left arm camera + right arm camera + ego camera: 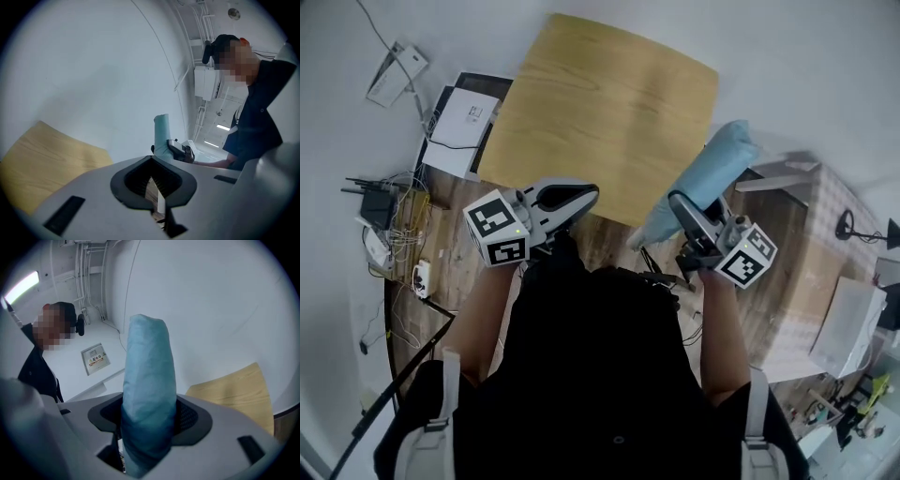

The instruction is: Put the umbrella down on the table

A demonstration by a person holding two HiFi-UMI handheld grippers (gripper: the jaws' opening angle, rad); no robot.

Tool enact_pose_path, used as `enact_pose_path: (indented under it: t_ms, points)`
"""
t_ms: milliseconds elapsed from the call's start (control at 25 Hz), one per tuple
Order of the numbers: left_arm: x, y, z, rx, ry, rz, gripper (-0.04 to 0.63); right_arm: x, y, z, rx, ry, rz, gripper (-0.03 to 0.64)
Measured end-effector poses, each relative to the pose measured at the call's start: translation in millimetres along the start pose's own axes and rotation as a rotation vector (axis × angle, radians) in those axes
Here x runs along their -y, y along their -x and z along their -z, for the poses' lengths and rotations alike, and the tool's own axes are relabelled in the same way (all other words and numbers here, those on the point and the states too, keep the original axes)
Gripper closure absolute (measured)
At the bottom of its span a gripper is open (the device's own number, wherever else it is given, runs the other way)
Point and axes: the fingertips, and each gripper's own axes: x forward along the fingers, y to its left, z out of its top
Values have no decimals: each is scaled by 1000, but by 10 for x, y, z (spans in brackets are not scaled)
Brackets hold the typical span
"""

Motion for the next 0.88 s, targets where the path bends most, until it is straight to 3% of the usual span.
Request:
enact_pose_path:
  t_ms: [480, 720, 880]
  points:
    - [-811, 100, -102, -3, 65, 105, 583, 396, -826, -100, -39, -10, 182, 316]
    - [-1288, -43, -84, -14, 108, 33, 583, 869, -953, -113, -107, -3, 261, 316]
    - [-1572, -266, 3, -35, 135, -36, 583, 1248, -1069, -107, -180, 18, 249, 316]
